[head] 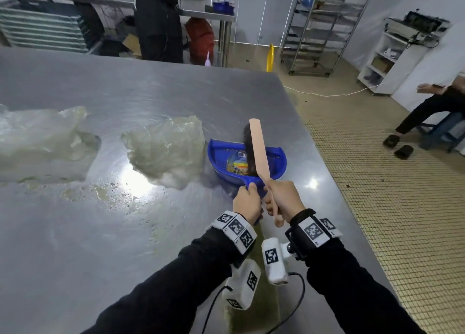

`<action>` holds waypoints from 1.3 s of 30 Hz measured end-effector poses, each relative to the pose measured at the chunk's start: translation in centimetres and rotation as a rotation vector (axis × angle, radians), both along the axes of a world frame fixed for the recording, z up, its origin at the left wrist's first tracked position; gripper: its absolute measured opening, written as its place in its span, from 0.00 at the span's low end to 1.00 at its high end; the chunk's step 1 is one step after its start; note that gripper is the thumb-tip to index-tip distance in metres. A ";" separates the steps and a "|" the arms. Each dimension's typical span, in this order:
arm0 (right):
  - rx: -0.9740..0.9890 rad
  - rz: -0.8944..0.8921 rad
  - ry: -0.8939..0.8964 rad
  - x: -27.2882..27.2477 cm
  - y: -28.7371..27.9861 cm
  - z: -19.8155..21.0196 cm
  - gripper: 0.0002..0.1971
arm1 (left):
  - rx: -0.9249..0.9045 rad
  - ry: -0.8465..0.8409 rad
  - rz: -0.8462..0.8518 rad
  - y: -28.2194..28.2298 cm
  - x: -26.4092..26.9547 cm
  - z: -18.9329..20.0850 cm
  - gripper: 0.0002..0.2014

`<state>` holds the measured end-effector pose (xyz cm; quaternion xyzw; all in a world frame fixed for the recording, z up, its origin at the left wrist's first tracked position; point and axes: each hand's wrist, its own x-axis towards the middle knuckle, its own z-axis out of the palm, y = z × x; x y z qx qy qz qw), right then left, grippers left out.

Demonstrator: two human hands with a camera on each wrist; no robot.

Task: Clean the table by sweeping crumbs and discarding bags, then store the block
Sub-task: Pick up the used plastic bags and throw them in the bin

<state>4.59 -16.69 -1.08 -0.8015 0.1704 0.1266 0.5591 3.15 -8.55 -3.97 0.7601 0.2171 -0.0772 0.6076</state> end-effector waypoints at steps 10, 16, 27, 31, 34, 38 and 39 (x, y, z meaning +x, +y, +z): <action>-0.860 0.337 -0.306 -1.1 1.7 1.8 0.14 | 0.441 -0.047 -0.351 5.8 -1.4 1.6 0.18; -0.973 0.549 -0.339 -3.0 7.7 2.8 0.12 | 0.887 -0.013 -0.469 14.0 -4.1 4.1 0.15; -1.019 0.691 -0.295 -3.2 24.5 1.2 0.22 | 1.125 0.029 -0.438 33.1 -6.0 2.4 0.23; -1.141 0.677 -0.355 0.7 28.2 0.0 0.38 | 1.219 -0.078 -0.397 41.2 -4.2 2.1 0.32; -1.283 0.753 -0.374 3.5 30.4 -0.1 0.40 | 1.347 -0.081 -0.386 46.0 -1.8 2.3 0.42; -1.465 0.859 -0.237 6.4 32.4 0.8 0.50 | 1.428 0.020 -0.424 50.4 2.6 3.0 0.60; -1.492 0.853 -0.207 7.2 32.6 0.7 0.53 | 1.424 0.053 -0.448 51.4 3.7 3.2 0.65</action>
